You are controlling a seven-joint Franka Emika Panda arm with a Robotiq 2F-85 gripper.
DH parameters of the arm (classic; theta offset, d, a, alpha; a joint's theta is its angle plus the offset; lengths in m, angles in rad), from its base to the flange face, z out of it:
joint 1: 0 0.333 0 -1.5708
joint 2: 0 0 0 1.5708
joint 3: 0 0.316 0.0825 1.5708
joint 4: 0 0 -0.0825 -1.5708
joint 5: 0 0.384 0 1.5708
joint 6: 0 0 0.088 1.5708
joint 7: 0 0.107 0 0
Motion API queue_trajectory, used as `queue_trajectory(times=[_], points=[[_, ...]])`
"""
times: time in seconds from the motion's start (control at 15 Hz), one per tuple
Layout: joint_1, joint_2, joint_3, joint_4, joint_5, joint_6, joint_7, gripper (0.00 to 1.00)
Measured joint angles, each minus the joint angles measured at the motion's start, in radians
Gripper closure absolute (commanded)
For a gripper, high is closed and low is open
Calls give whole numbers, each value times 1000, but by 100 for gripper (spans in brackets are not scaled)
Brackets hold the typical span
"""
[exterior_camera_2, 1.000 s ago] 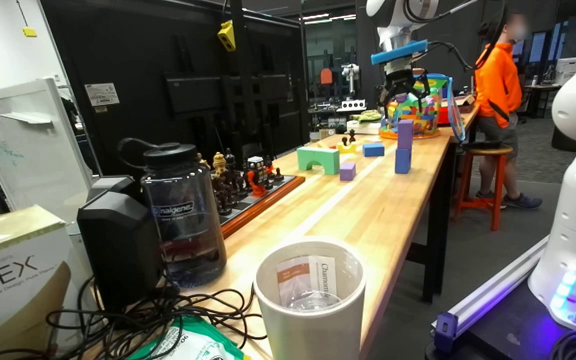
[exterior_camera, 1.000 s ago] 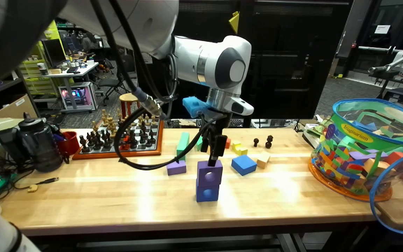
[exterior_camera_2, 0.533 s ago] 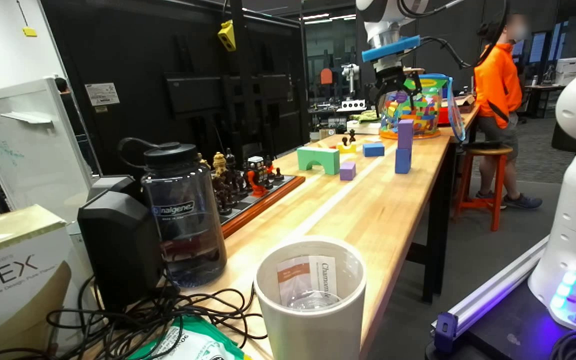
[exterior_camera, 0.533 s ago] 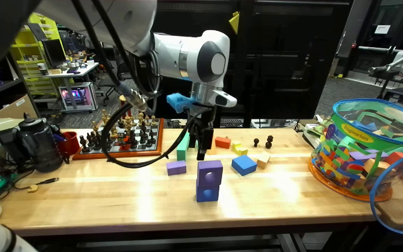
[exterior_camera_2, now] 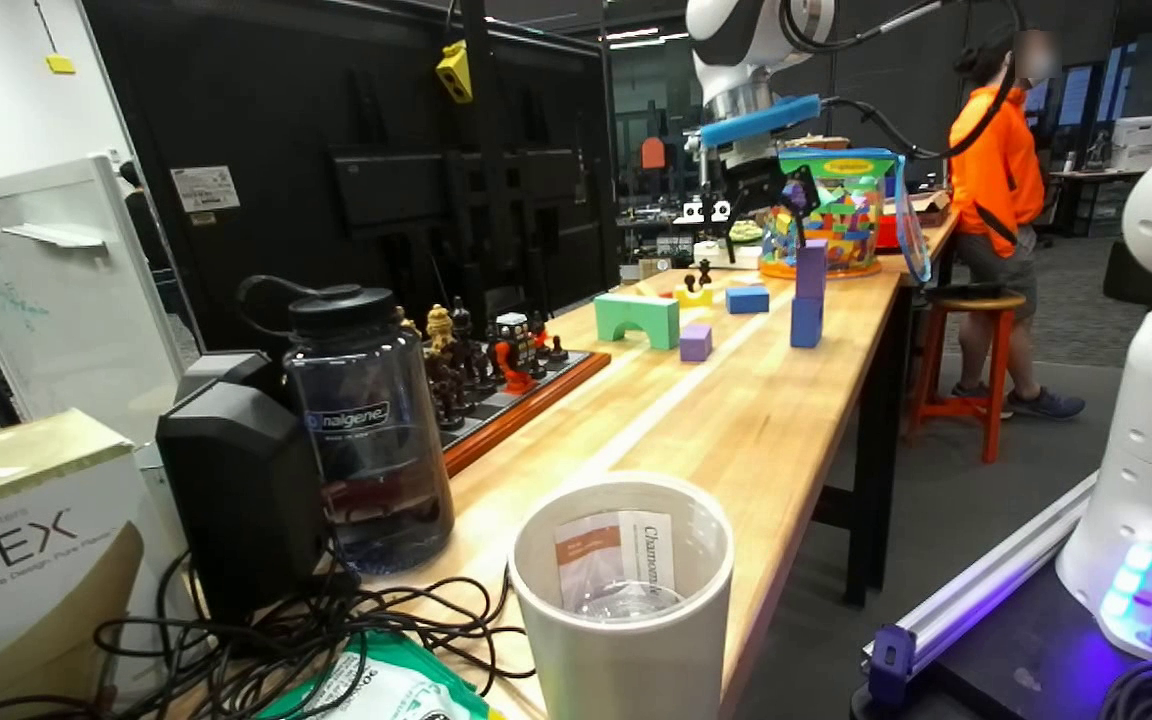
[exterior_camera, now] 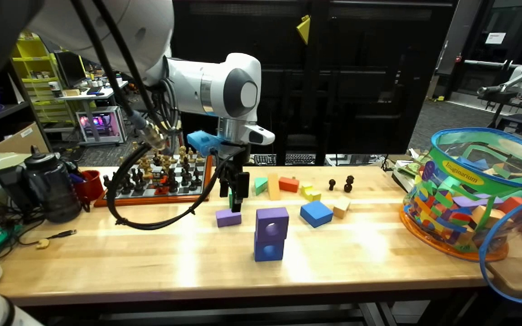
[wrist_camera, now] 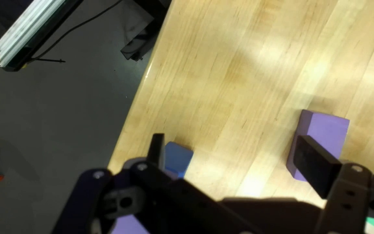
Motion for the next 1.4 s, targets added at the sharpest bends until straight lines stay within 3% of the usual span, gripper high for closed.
queue_trajectory(times=[0.53, 1.4], points=[[33, 47, 35, -74, 1, 208, 0, 0], [46, 258, 29, -19, 15, 451, 57, 0]])
